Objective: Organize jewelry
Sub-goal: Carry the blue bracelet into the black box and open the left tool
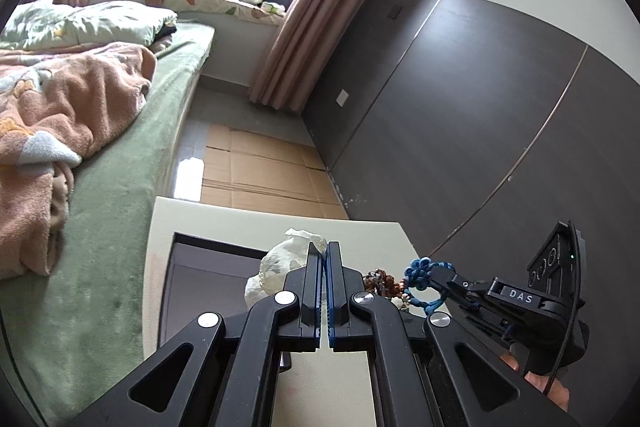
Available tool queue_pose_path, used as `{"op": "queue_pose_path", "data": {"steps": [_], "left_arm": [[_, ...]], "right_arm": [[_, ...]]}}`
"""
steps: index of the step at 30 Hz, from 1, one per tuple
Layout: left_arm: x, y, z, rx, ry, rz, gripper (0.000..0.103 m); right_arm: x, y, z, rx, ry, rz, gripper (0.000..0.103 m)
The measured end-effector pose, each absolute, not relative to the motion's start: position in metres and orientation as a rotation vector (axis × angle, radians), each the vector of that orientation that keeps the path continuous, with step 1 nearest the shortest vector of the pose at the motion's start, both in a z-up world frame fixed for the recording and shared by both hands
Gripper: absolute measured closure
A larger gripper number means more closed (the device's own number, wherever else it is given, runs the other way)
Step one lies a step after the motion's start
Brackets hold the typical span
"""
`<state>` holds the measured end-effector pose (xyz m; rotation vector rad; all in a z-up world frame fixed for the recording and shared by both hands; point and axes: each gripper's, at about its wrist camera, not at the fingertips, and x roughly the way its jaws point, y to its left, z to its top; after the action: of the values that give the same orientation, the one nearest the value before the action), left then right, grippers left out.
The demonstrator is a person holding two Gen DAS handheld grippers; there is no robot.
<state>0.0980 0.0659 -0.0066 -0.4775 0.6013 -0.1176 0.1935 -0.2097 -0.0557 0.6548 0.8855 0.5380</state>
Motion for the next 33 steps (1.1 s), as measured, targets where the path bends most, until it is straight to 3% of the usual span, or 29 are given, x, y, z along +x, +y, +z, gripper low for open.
{"op": "queue_pose_path", "data": {"steps": [6, 8, 9, 10, 12, 13, 27, 29, 30, 31, 33], "left_arm": [[0.092, 0.08, -0.014, -0.48, 0.646, -0.04, 0.101], [0.093, 0.085, -0.019, -0.506, 0.674, -0.054, 0.096], [0.093, 0.087, -0.021, -0.525, 0.685, -0.066, 0.081], [0.093, 0.09, -0.022, -0.54, 0.691, -0.07, 0.05], [0.087, 0.095, -0.021, -0.562, 0.661, -0.058, 0.013], [0.082, 0.097, -0.018, -0.566, 0.633, -0.045, 0.01], [0.065, 0.126, -0.008, -0.607, 0.566, 0.032, 0.01], [0.067, 0.126, -0.01, -0.609, 0.578, 0.02, 0.01], [0.068, 0.125, -0.011, -0.61, 0.582, 0.015, 0.01], [0.068, 0.125, -0.011, -0.609, 0.583, 0.01, 0.01], [0.068, 0.123, -0.011, -0.601, 0.579, 0.011, 0.01]], "right_arm": [[0.177, -0.182, -0.051, 0.633, 0.879, 0.623, 0.092], [0.173, -0.172, -0.051, 0.631, 0.875, 0.65, 0.091], [0.172, -0.167, -0.051, 0.628, 0.872, 0.662, 0.092], [0.171, -0.162, -0.05, 0.625, 0.869, 0.677, 0.092], [0.167, -0.153, -0.05, 0.624, 0.865, 0.71, 0.091], [0.166, -0.148, -0.05, 0.623, 0.864, 0.725, 0.091], [0.174, -0.071, -0.052, 0.498, 0.912, 0.919, 0.091], [0.177, -0.06, -0.059, 0.465, 0.967, 0.917, 0.078], [0.177, -0.058, -0.063, 0.459, 0.999, 0.918, 0.057], [0.177, -0.059, -0.066, 0.461, 1.015, 0.909, 0.043], [0.176, -0.068, -0.066, 0.461, 1.008, 0.879, 0.04]]}}
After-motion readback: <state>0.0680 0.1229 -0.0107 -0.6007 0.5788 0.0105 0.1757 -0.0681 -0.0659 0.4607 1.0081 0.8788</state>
